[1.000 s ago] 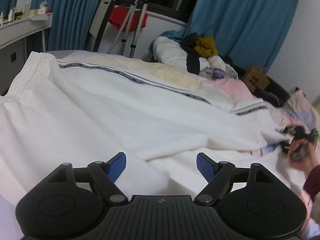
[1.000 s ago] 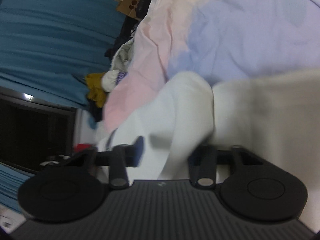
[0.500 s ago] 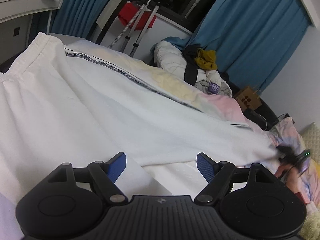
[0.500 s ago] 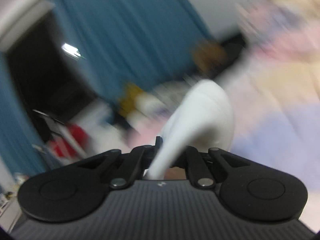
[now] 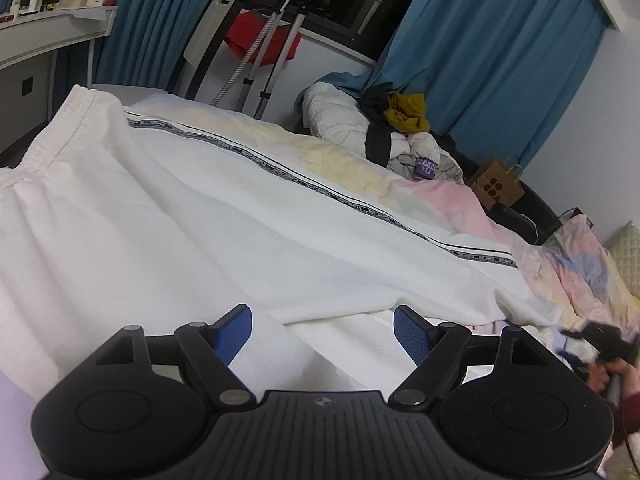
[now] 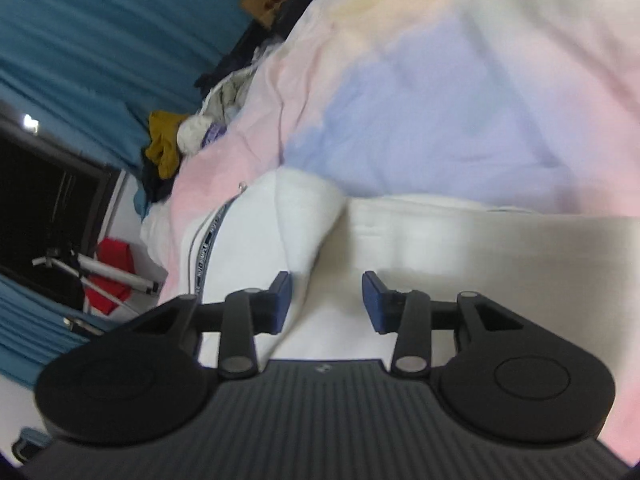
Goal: Fold clothes
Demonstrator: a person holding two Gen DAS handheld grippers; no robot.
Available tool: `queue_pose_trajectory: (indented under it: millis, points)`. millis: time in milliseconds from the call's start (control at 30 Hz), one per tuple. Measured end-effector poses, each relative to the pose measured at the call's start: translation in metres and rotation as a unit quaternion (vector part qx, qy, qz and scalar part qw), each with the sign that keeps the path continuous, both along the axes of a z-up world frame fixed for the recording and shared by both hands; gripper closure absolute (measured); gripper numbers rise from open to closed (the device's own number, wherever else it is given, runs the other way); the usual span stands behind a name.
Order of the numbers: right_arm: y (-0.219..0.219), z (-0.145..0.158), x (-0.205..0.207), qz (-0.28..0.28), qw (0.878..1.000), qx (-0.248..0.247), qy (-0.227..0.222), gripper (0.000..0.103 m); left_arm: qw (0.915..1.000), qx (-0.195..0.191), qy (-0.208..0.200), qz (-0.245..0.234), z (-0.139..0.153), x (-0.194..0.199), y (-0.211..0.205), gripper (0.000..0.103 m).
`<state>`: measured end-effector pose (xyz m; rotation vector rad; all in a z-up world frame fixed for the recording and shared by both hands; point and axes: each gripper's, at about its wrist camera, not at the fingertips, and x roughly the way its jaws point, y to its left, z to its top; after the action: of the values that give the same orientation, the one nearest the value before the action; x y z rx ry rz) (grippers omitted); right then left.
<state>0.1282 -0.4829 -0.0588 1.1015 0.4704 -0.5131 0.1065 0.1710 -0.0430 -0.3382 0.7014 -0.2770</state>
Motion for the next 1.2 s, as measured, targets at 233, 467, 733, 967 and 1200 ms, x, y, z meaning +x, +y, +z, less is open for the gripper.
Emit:
queue_pose_trajectory:
  millis: [233, 467, 733, 967, 1200]
  points:
    - [0.002, 0.007, -0.091, -0.122, 0.992, 0.030, 0.016, 0.034, 0.9997, -0.005, 0.000, 0.024, 0.003, -0.014, 0.010, 0.022]
    - [-0.019, -0.040, -0.091, -0.143, 0.984, 0.088, 0.054, 0.034, 0.9990, -0.009, 0.009, 0.044, 0.000, -0.010, 0.016, 0.022]
    - [0.000, -0.022, -0.048, -0.072, 0.988, -0.088, 0.106, 0.054, 0.9968, -0.019, 0.026, 0.073, -0.007, -0.002, 0.027, 0.022]
    - [0.017, -0.002, -0.036, -0.024, 0.971, -0.199, 0.127, 0.092, 0.9937, -0.029, 0.034, 0.103, -0.007, 0.002, 0.032, 0.022]
    - [0.034, 0.036, -0.051, -0.042, 0.960, -0.270, 0.058, 0.096, 0.9906, -0.042, 0.025, 0.128, -0.003, -0.001, 0.039, 0.022]
